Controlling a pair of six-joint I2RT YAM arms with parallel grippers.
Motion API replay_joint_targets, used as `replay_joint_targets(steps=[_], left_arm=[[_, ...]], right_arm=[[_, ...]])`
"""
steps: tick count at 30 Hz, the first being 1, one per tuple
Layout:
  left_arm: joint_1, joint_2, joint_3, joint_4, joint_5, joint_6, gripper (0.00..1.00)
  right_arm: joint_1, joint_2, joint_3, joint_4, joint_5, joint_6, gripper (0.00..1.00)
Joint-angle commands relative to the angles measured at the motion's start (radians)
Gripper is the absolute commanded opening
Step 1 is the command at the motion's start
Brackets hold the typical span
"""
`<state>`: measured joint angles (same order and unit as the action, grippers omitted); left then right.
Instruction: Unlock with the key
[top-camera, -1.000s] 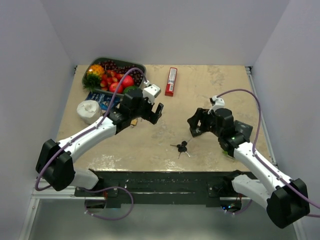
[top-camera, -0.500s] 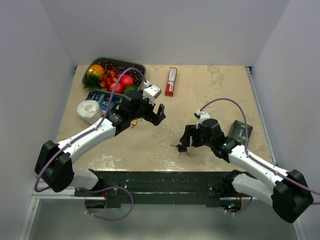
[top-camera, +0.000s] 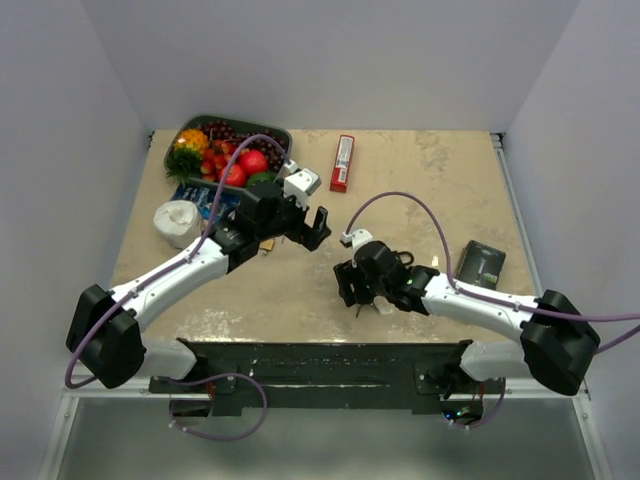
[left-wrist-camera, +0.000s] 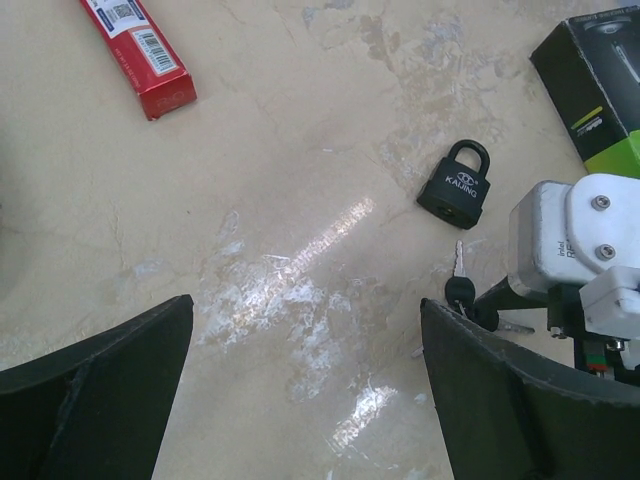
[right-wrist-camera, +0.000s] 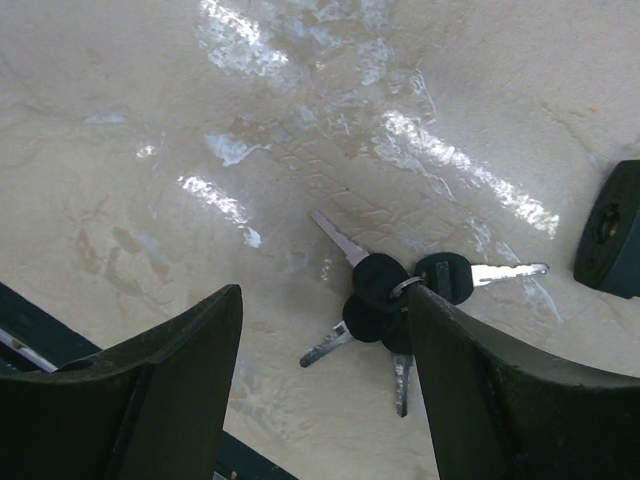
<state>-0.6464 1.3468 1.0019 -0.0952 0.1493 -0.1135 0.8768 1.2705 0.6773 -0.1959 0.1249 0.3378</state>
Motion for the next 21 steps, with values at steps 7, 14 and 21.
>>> replay_joint_targets(steps=[7, 14, 21], left_arm=[[0.008, -0.054, 0.012, 0.015, -0.016, -0.035, 0.99], [0.037, -0.061, 0.010, 0.014, -0.011, -0.067, 0.99], [0.044, -0.061, 0.014, 0.008, -0.008, -0.069, 0.99]], right_arm=[[0.028, 0.053, 0.074, -0.057, 0.117, -0.036, 0.68], [0.054, 0.145, 0.110, -0.080, 0.130, -0.008, 0.65], [0.065, 0.191, 0.130, -0.123, 0.192, 0.044, 0.60]])
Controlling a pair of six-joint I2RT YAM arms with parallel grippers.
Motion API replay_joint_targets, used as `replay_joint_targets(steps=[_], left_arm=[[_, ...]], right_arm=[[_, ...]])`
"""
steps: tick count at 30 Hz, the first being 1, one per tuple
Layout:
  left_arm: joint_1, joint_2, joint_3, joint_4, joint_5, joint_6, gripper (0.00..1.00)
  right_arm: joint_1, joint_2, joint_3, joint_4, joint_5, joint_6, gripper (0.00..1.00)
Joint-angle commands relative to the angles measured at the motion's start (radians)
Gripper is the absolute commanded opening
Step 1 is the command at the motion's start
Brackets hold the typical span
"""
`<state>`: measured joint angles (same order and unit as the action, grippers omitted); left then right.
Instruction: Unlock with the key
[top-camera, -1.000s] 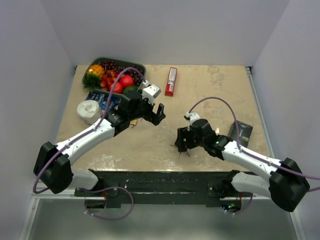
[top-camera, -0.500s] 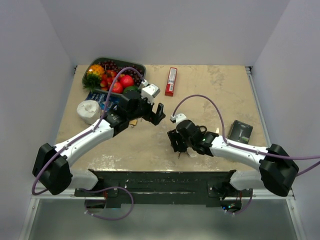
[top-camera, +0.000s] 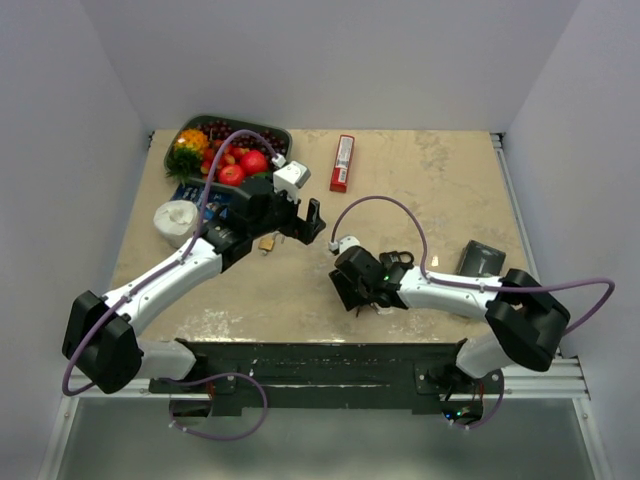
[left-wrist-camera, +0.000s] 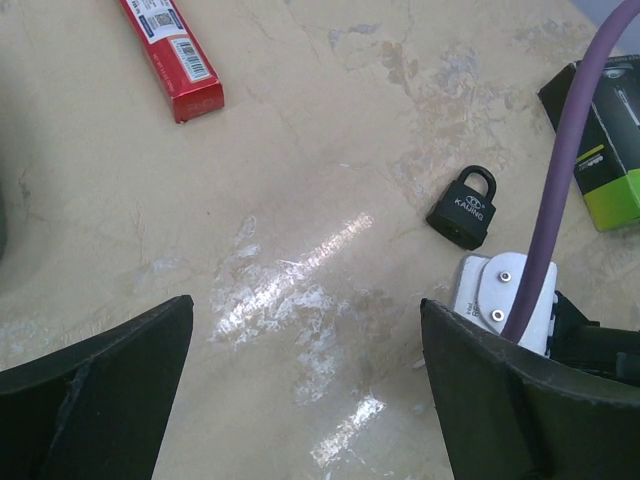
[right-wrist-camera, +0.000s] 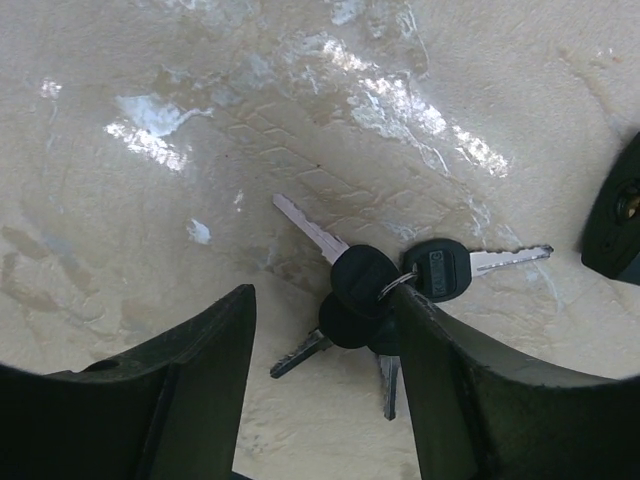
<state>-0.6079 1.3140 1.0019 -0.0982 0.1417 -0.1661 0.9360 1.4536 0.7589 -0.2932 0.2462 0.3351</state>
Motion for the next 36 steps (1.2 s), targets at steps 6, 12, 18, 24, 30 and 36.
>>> replay_joint_targets(steps=[6, 12, 18, 24, 30, 36], left_arm=[[0.008, -0.030, 0.015, 0.009, -0.004, -0.019, 0.99], [0.010, -0.036, 0.015, 0.006, -0.008, -0.018, 0.99], [0.010, -0.038, 0.015, 0.005, -0.011, -0.019, 0.99], [0.011, -0.039, 0.014, 0.005, -0.016, -0.018, 0.99], [0.013, -0.038, 0.012, 0.006, -0.021, -0.021, 0.99], [0.014, -0.035, 0.009, 0.015, -0.011, -0.019, 0.99]], right_arm=[[0.006, 0.045, 0.068, -0.049, 0.133, 0.088, 0.54], [0.006, 0.086, 0.085, -0.061, 0.143, 0.105, 0.50], [0.006, 0.122, 0.091, -0.041, 0.120, 0.104, 0.42], [0.006, 0.111, 0.083, -0.031, 0.105, 0.093, 0.22], [0.006, 0.024, 0.062, -0.018, 0.097, 0.079, 0.09], [0.006, -0.080, 0.031, 0.008, 0.087, 0.093, 0.00]])
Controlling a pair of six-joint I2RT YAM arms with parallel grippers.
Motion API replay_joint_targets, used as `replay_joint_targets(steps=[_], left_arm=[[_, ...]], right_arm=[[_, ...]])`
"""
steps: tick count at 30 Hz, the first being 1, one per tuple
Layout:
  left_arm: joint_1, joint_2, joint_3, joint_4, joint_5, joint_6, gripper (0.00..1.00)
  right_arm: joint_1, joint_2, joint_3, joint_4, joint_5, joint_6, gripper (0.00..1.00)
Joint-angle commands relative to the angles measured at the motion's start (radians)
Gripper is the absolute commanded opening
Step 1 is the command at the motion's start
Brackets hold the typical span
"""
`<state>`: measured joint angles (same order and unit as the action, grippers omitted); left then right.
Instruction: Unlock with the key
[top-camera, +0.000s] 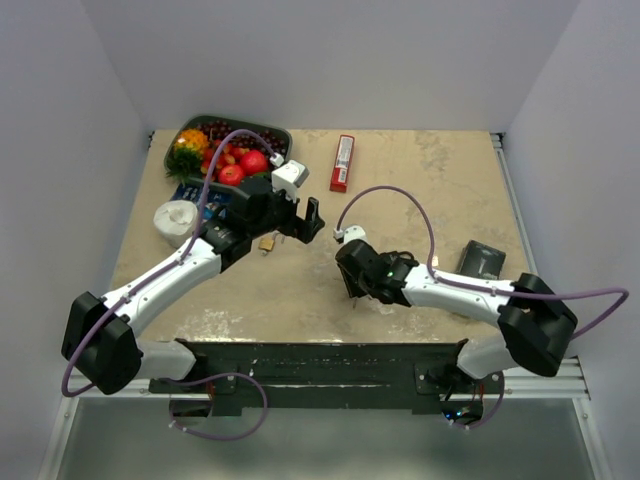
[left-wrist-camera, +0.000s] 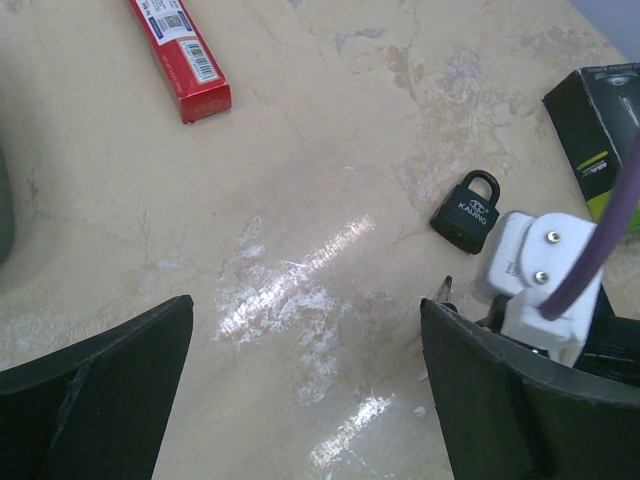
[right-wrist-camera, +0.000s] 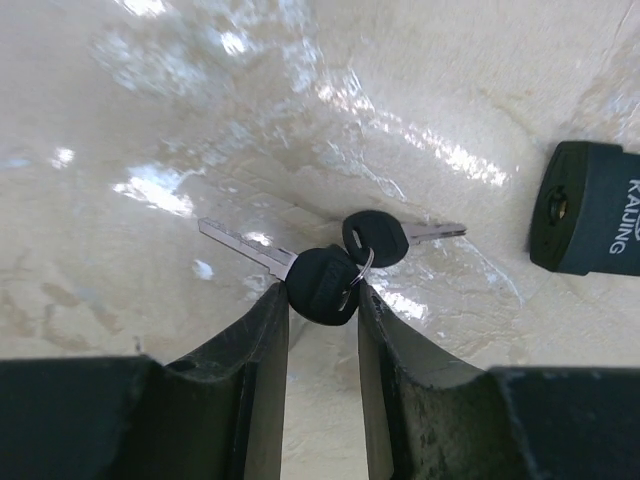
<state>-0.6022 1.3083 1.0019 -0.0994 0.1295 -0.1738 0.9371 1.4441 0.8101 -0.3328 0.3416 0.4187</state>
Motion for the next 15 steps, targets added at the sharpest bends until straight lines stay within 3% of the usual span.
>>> replay_joint_targets(steps=[1, 7, 11, 15], left_arm=[[0.009, -0.027, 0.009, 0.017, 0.002, -0.012, 0.99], [0.019, -0.029, 0.004, 0.046, 0.093, -0.007, 0.99], [0.033, -0.027, -0.002, 0.082, 0.345, 0.025, 1.00], [0.033, -0.035, -0.014, 0.141, 0.605, 0.063, 0.99]], right_arm=[[0.005, -0.077, -0.025, 0.054, -0.010, 0.009, 0.00], [0.003, -0.103, -0.035, 0.074, -0.064, 0.009, 0.00], [-0.033, -0.169, -0.046, 0.110, -0.182, -0.003, 0.00], [-0.174, -0.254, -0.086, 0.184, -0.429, -0.012, 0.00]])
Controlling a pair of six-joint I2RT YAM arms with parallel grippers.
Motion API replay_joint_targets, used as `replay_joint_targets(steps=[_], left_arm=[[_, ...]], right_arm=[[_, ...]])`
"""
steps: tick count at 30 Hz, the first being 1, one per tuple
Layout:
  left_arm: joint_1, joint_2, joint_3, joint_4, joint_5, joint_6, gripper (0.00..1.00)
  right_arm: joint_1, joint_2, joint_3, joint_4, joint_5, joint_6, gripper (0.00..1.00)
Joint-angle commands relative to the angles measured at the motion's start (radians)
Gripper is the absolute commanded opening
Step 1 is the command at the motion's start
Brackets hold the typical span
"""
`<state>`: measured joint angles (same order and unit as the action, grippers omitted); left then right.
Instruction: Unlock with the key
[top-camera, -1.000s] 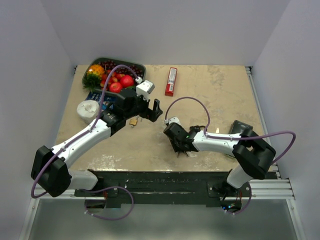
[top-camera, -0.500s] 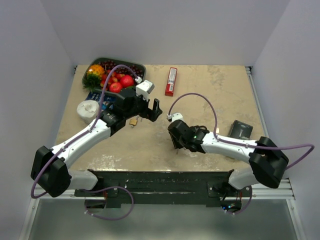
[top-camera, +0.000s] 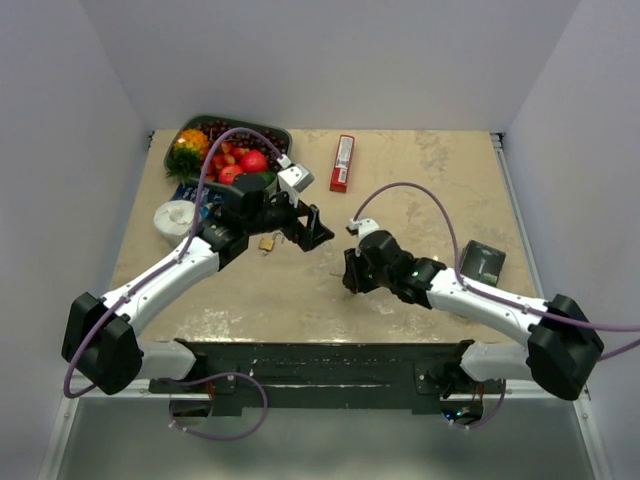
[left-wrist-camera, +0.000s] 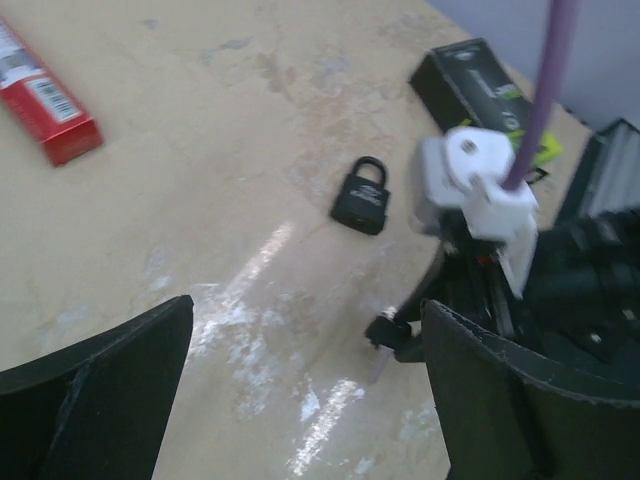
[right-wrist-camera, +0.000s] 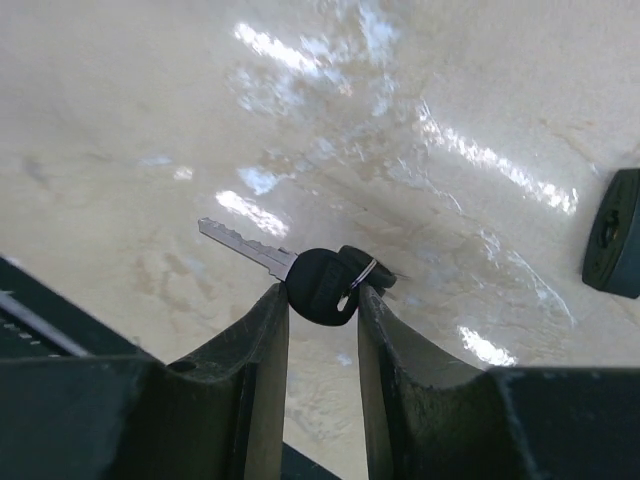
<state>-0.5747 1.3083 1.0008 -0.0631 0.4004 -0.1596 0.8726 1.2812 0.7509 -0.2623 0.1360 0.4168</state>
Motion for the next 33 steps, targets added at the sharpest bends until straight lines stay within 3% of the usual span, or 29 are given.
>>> replay_joint_targets(steps=[1, 5, 8, 16, 22, 33], left_arm=[[0.007, -0.035, -0.014, 0.123, 0.385, 0.052, 1.00], [0.007, -0.018, -0.022, 0.149, 0.596, 0.052, 0.99], [0.004, 0.005, -0.024, 0.158, 0.670, 0.046, 0.99], [0.001, 0.009, -0.019, 0.123, 0.644, 0.086, 0.98], [-0.002, 0.016, -0.018, 0.126, 0.725, 0.095, 0.91], [-0.010, 0.016, -0.021, 0.115, 0.776, 0.111, 0.63]], right_arm=[[-0.125, -0.108, -0.033, 0.127, -0.308, -0.013, 0.00], [-0.165, -0.154, -0.038, 0.156, -0.461, -0.019, 0.00], [-0.190, -0.155, -0.042, 0.189, -0.588, -0.006, 0.00], [-0.224, -0.152, -0.056, 0.343, -0.814, 0.082, 0.00], [-0.268, -0.134, -0.067, 0.442, -0.926, 0.157, 0.00], [-0.343, -0.129, -0.087, 0.538, -1.044, 0.244, 0.00]])
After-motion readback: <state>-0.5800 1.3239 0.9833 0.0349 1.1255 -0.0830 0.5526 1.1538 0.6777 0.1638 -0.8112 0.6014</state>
